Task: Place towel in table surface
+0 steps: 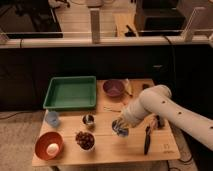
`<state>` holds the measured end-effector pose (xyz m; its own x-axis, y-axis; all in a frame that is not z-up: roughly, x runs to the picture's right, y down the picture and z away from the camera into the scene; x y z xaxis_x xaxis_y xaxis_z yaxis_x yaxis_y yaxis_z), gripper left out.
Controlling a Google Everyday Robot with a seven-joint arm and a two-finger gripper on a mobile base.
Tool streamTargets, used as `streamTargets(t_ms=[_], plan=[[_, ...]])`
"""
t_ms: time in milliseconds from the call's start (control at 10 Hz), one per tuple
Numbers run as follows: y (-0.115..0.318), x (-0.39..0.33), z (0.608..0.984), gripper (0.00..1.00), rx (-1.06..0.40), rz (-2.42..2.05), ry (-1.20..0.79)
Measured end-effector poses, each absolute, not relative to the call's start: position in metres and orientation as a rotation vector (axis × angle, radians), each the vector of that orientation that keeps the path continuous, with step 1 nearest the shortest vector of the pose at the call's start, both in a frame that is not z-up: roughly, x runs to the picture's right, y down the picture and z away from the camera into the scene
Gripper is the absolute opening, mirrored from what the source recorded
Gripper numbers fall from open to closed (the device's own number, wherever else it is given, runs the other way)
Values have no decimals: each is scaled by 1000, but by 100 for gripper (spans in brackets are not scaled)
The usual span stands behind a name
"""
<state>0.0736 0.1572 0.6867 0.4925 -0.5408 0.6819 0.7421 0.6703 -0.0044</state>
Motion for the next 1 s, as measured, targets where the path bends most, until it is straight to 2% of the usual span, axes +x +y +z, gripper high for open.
streamTargets(t_ms=[200,400,500,1000], plan=[[143,75,667,18,-273,-791,-729],[142,74,664,18,-262,-801,-725],[145,69,667,23,-274,-810,-717],[178,56,701,23,-350,-825,-709]])
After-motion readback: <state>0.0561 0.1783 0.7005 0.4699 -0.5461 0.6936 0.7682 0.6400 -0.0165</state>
